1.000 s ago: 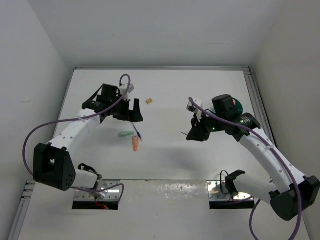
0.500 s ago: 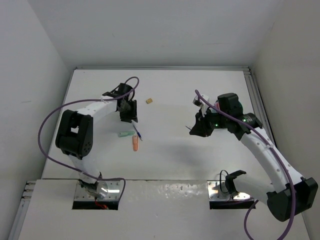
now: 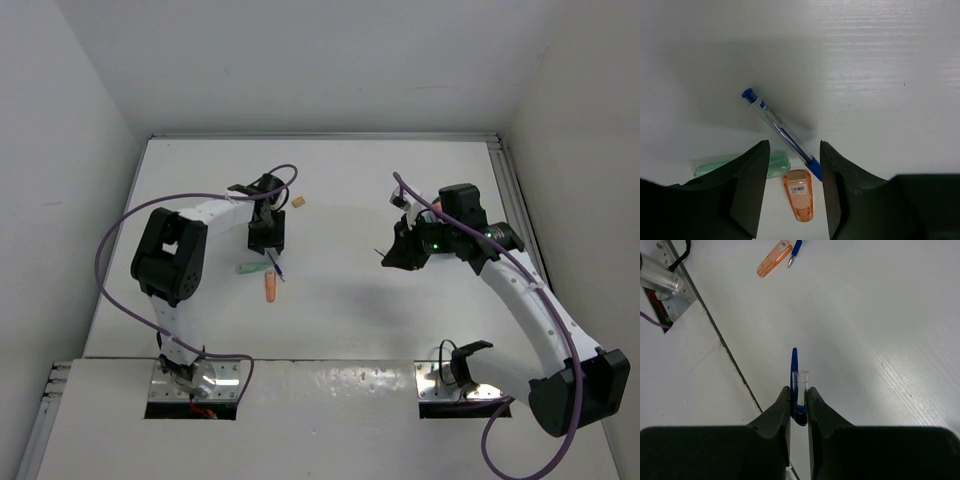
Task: Sort the stationery into containers
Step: Pick up the pen from the center of the board.
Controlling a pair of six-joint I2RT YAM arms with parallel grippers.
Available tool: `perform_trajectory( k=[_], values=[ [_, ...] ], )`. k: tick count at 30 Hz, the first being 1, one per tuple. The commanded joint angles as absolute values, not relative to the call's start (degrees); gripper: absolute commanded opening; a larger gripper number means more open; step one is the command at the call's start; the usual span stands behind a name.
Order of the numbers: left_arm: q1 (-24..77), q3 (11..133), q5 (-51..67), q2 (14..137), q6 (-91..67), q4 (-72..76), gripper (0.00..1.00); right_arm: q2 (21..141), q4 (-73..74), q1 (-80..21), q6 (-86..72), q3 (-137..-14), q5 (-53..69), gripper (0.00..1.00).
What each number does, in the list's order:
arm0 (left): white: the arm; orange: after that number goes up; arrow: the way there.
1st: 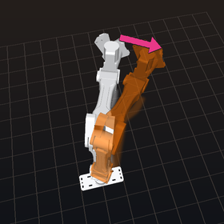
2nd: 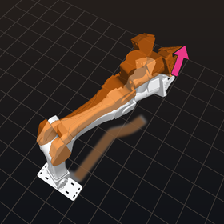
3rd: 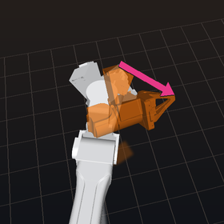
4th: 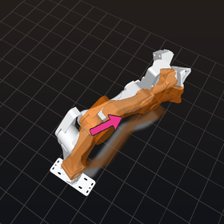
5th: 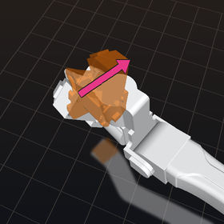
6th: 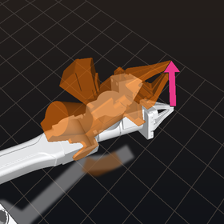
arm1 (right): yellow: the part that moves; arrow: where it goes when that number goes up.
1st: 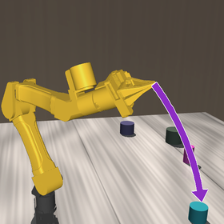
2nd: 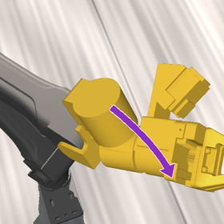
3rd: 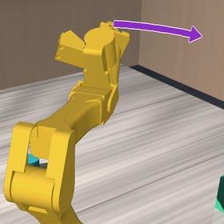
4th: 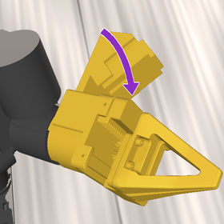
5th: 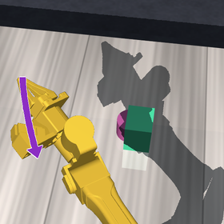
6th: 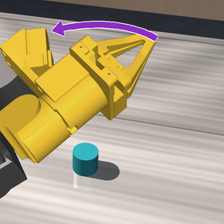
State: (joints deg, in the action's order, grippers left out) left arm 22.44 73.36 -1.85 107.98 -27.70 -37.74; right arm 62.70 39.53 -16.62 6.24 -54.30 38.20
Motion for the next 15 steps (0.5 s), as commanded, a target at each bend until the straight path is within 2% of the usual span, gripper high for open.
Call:
perform_trajectory(
  k=[1, 11, 13, 14, 15],
  values=[
    [22.9, 74.5, -3.8, 108.1, -28.6, -38.5, 0.51, 62.8, 38.5, -15.9, 7.4, -55.5, 40.5, 0.00],
    [24.2, 78.0, 3.6, 115.0, -28.2, -37.3, 0.47, 62.8, 39.6, -15.5, 9.2, -56.2, 40.8, 0.00],
    [25.6, 78.9, 6.6, 115.9, -28.1, -36.5, 0.35, 62.8, 40.3, -15.3, 9.6, -56.4, 40.9, 0.00],
    [26.8, 80.0, 7.7, 117.0, -28.0, -35.6, 0.26, 62.9, 40.3, -15.3, 9.8, -56.5, 40.9, 0.00],
    [27.4, 80.8, 8.4, 117.6, -28.0, -35.4, 0.23, 62.9, 40.3, -15.2, 9.8, -56.6, 40.9, 0.00]
  ],
)
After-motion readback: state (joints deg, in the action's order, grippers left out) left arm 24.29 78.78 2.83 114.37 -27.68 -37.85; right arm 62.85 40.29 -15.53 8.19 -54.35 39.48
